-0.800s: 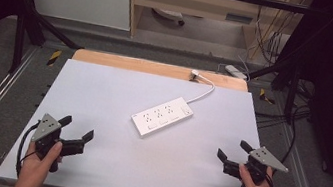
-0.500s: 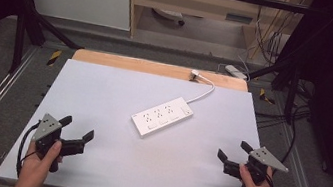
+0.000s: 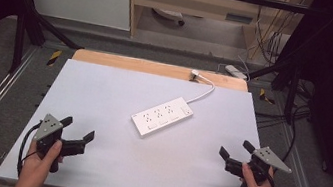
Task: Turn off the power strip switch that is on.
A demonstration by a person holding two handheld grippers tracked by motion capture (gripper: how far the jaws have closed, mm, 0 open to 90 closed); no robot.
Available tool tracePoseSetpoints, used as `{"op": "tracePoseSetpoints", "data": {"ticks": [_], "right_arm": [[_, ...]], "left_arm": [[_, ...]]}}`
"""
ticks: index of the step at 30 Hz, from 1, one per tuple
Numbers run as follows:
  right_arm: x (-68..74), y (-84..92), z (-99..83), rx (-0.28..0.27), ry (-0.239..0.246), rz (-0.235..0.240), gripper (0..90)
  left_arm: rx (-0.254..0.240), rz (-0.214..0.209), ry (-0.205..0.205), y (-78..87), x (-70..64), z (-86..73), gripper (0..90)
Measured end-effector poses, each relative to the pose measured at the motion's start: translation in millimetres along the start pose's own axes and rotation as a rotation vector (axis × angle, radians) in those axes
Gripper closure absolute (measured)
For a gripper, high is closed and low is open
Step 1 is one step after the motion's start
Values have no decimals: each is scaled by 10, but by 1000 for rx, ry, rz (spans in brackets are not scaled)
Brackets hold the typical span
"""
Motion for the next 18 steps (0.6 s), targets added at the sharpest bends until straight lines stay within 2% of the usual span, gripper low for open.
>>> {"op": "tracePoseSetpoints", "data": {"ticks": [9, 12, 14, 15, 18], "right_arm": [[74, -30, 8, 18, 46, -20, 23], [96, -51, 27, 7, 44, -21, 21], [92, -81, 57, -16, -3, -29, 24], [90, -94, 74, -18, -8, -42, 24], [105, -102, 124, -19, 22, -61, 25]], "left_arm": [[6, 0, -25, -9, -13, 7, 55], [11, 3, -33, -15, -19, 5, 56], [15, 4, -45, -7, -37, 5, 56], [10, -1, -58, 5, -59, 9, 54], [9, -5, -48, 5, -63, 4, 51]]}}
Point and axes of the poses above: each handheld gripper's, and its own axes: y roughly backward along the jaws, z roughly out of its top, x roughly to its left, the point moved 4 cm from there along -y, roughly forward along the jaws, and after that the axes turned 9 degrees about x, right-handed, at the moved point
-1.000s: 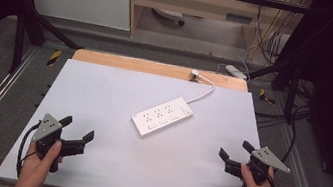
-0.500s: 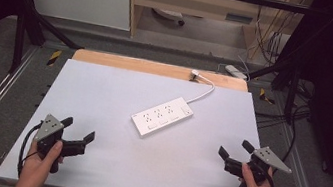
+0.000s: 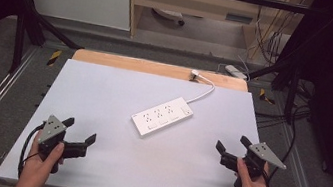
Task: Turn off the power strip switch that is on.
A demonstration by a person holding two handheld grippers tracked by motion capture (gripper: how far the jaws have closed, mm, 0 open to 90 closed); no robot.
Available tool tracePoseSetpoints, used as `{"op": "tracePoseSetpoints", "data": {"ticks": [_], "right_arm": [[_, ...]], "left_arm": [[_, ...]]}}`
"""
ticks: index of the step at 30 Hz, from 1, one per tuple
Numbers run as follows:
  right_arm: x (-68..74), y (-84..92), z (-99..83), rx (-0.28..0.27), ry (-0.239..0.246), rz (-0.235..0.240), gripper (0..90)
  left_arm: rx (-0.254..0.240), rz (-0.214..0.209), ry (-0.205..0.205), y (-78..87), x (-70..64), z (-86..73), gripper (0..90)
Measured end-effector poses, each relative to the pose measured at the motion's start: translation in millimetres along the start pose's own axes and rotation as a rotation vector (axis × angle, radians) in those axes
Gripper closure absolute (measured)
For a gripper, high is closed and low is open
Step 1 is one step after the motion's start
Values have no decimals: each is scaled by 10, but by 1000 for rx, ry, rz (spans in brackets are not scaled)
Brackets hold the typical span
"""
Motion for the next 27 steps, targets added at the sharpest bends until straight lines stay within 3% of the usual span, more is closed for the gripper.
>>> {"op": "tracePoseSetpoints", "data": {"ticks": [10, 12, 15, 27], "right_arm": [[12, 77, 107, -23, -8, 10, 24], [-6, 80, 109, -28, -49, -19, 26], [-20, 83, 111, -21, -63, -28, 28], [106, 61, 265, 22, 29, -1, 30]], "left_arm": [[-3, 12, 29, -1, 47, -6, 57], [-1, 10, 23, 0, 31, -7, 56], [14, 3, 9, -18, 9, -19, 55], [26, -2, 8, -38, 4, -34, 56]]}}
Point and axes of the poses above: each handheld gripper's, and its own axes: y roughly backward along the jaws, z roughly out of its top, x roughly to its left, the point moved 4 cm from there along -y, roughly forward along the jaws, and after that the axes turned 9 degrees about x, right-handed, at the moved point
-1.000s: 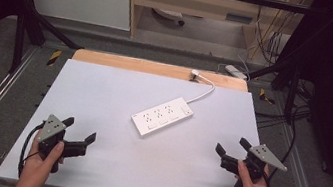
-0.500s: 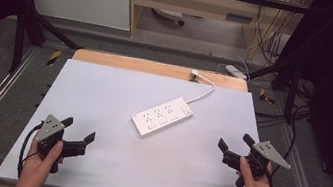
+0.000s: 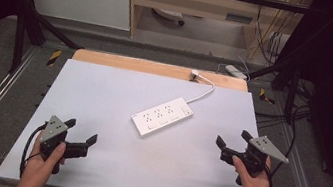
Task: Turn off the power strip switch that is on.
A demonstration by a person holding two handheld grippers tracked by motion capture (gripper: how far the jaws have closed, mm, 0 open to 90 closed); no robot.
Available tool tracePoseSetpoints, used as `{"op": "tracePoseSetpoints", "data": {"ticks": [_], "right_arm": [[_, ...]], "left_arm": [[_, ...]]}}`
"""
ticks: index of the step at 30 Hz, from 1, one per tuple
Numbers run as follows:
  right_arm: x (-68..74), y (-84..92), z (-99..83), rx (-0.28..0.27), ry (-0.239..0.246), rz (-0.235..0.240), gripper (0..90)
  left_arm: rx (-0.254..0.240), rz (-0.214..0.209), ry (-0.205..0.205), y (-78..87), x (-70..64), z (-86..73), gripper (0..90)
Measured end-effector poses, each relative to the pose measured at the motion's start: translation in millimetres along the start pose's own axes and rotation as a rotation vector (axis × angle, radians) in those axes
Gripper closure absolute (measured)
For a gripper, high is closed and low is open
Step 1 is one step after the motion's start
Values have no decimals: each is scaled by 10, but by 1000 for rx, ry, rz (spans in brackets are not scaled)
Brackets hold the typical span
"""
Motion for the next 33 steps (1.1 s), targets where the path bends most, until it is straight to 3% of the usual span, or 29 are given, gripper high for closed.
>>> {"op": "tracePoseSetpoints", "data": {"ticks": [13, 33], "right_arm": [[213, -107, 336, 40, 57, 68, 33], [317, -387, 562, 119, 115, 83, 39]], "left_arm": [[-6, 3, 4, 8, 4, 2, 57], [-2, 8, 1, 13, 14, 0, 56]]}}
Point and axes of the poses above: each handheld gripper's, and its own axes: y roughly backward along the jaws, z roughly out of its top, x roughly to its left, the point moved 4 cm from there along -y, roughly forward along the jaws, and after that the axes turned 9 degrees about x, right-handed, at the moved point
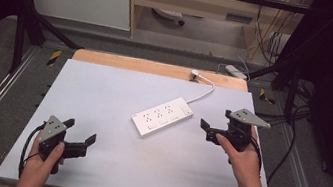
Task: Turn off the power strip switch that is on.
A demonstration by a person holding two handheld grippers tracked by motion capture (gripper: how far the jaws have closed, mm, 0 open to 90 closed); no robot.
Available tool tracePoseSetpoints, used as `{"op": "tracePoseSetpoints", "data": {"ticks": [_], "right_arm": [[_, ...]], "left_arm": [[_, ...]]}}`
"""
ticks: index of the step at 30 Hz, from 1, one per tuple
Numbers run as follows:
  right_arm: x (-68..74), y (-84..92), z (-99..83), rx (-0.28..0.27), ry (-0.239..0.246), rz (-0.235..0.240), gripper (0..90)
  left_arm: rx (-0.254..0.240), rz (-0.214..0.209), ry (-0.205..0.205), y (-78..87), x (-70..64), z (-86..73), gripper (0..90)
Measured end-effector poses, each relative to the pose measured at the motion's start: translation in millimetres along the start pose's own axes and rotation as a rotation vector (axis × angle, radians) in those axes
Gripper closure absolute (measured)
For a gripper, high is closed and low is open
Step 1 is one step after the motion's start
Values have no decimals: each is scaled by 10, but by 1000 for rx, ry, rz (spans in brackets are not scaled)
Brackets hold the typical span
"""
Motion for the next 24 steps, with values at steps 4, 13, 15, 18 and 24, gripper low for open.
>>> {"op": "tracePoseSetpoints", "data": {"ticks": [4, 13, 15, 18, 24], "right_arm": [[21, -60, 47, 9, 7, 11, 42], [54, -161, 153, -4, 3, 0, 57], [73, -207, 188, -5, 3, 10, 55], [97, -256, 213, -2, 13, 16, 52], [143, -333, 244, -5, 31, 21, 50]], "left_arm": [[2, 2, -6, -3, -6, 1, 56], [7, 2, -11, -7, -5, -2, 56], [7, 3, -13, -6, -5, -2, 56], [2, 4, -10, -2, -4, 1, 56], [3, 4, -13, -3, -4, 2, 56]]}}
Point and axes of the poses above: each handheld gripper's, and its own axes: y roughly backward along the jaws, z roughly out of its top, x roughly to its left, the point moved 4 cm from there along -y, roughly forward along the jaws, and after that the axes turned 9 degrees about x, right-handed, at the moved point
